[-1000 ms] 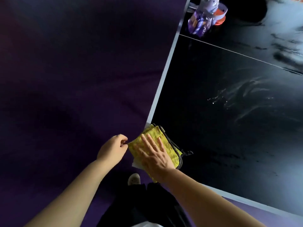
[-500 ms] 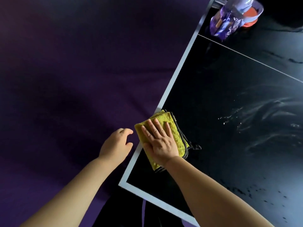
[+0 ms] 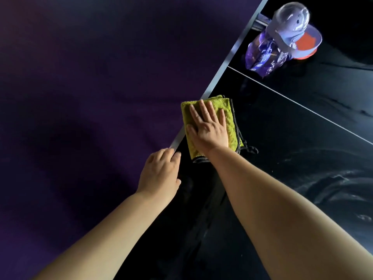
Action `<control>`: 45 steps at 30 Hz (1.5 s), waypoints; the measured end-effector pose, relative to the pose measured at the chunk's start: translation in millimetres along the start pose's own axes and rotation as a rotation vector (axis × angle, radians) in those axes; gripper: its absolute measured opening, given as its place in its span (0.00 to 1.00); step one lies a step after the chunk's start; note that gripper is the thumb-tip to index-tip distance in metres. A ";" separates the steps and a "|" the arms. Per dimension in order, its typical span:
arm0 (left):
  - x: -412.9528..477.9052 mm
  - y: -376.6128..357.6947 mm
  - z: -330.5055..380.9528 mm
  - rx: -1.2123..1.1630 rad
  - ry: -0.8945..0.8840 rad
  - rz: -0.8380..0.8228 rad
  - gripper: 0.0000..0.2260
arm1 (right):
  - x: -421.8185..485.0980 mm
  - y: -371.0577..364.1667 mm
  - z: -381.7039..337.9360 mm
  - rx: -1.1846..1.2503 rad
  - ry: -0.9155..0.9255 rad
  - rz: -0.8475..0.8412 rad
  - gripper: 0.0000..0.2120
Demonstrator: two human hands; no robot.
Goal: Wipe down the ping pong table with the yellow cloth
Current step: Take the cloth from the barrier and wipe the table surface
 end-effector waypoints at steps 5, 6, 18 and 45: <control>32.1 -9.8 32.7 0.179 -0.017 -0.062 0.37 | 47.1 15.3 57.6 0.009 -0.039 0.050 0.29; 34.9 -12.6 36.1 0.213 -0.007 -0.070 0.38 | 52.9 18.1 66.8 0.009 -0.042 0.057 0.29; 40.3 -23.2 54.4 0.465 0.011 -0.087 0.32 | 47.1 27.9 120.6 0.031 -0.095 0.051 0.28; -172.7 -44.4 -59.8 0.022 0.082 0.168 0.27 | -194.7 -34.5 -74.1 -0.130 0.147 -0.135 0.31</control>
Point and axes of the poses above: each hand's wrist, its own x-axis towards the middle knuckle, its own y-axis out of the back of the hand, z = x × y, the point moved 5 cm from there along x, towards the middle knuckle, and after that the axes turned 12 degrees about y, right-handed, at the moved point
